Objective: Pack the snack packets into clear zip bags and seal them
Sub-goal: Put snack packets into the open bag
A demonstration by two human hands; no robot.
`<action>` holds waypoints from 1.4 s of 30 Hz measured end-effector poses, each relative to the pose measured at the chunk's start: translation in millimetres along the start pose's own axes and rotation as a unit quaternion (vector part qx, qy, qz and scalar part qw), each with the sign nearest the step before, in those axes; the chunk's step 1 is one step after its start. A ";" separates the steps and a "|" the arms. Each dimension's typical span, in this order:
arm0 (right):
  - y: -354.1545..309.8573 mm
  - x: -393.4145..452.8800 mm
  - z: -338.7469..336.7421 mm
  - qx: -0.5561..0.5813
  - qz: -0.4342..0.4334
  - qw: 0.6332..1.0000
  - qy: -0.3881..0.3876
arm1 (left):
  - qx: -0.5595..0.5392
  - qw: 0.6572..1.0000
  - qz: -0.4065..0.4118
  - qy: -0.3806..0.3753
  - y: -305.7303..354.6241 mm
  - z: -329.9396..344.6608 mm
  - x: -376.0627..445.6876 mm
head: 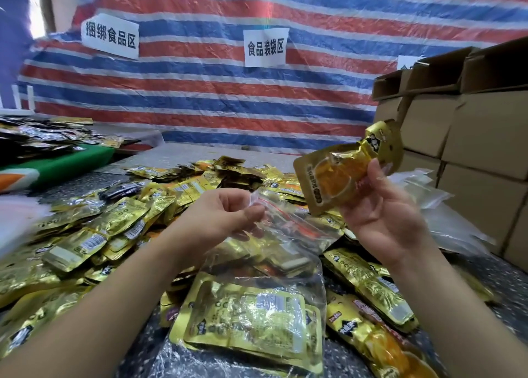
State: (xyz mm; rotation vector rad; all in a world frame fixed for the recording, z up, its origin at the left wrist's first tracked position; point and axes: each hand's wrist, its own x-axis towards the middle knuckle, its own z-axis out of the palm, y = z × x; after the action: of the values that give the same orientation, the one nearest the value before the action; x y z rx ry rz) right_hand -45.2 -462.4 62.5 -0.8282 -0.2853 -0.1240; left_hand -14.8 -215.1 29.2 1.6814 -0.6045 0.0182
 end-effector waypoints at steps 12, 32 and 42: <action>12.0 -2.0 -0.7 -0.232 -0.098 0.968 -0.021 | -0.012 1.000 -0.002 0.019 -1.1 2.3 -0.2; 26.1 -10.5 1.2 -0.407 -0.089 0.906 -0.073 | 0.010 1.000 -0.022 -0.002 3.8 14.7 -2.8; 30.1 -13.7 5.5 -0.567 -0.047 0.816 -0.100 | -0.056 0.997 -0.012 0.057 6.8 26.8 -2.9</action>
State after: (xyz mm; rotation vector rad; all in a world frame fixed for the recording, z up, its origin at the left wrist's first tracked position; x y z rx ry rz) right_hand -52.8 -438.2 40.6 -2.0354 -0.4552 -0.3151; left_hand -28.6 -239.3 28.6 1.5665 -0.4902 0.0620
